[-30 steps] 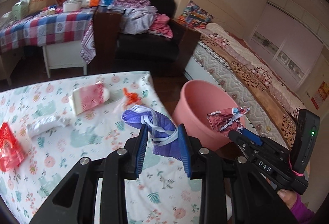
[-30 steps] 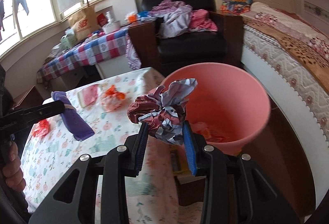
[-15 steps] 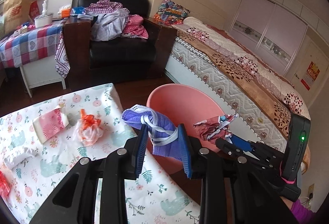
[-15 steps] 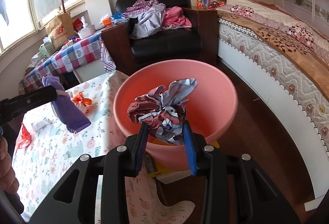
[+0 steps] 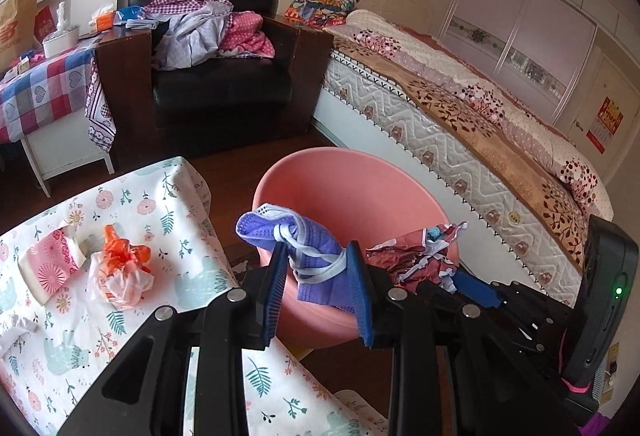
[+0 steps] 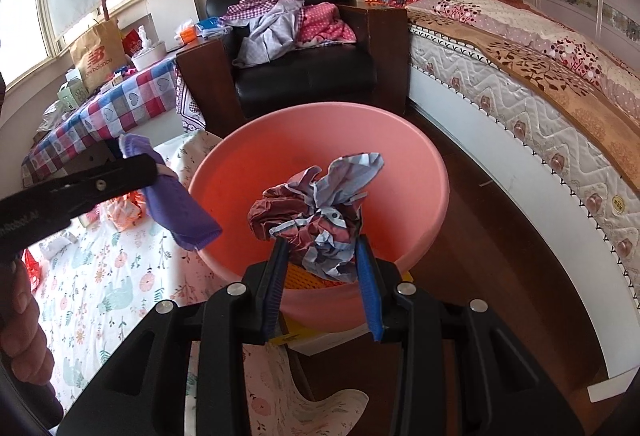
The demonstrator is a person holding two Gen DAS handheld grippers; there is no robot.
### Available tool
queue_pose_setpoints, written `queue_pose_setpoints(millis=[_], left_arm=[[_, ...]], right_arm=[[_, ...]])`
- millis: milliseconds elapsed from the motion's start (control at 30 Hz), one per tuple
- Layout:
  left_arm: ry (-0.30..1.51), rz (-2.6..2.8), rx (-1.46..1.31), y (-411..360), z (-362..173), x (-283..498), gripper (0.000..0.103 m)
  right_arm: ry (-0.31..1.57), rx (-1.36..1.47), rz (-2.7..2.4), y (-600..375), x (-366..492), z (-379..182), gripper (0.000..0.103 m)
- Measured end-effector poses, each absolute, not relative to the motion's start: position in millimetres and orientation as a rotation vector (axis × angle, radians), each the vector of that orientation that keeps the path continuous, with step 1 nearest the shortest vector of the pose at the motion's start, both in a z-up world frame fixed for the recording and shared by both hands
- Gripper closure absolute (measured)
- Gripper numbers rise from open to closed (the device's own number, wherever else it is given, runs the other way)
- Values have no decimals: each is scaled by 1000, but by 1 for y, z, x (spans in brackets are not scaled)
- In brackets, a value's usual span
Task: Collect trash
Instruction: 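Open the left tool to drop the cloth while the right tool drops the wrapper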
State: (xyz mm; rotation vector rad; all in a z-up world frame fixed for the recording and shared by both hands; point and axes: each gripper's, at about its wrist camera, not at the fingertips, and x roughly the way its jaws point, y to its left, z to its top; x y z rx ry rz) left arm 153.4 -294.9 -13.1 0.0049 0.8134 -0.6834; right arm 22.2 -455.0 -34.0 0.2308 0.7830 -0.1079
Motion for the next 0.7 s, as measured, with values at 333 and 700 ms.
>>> queue_pose_setpoints(millis=[333, 700], left_arm=[[840, -681, 6, -305, -30, 157, 69], [832, -717, -47, -290, -18, 148, 56]], right_arm=[[797, 233, -122, -456, 28, -40, 68], [808, 265, -101, -460, 29, -42, 66]])
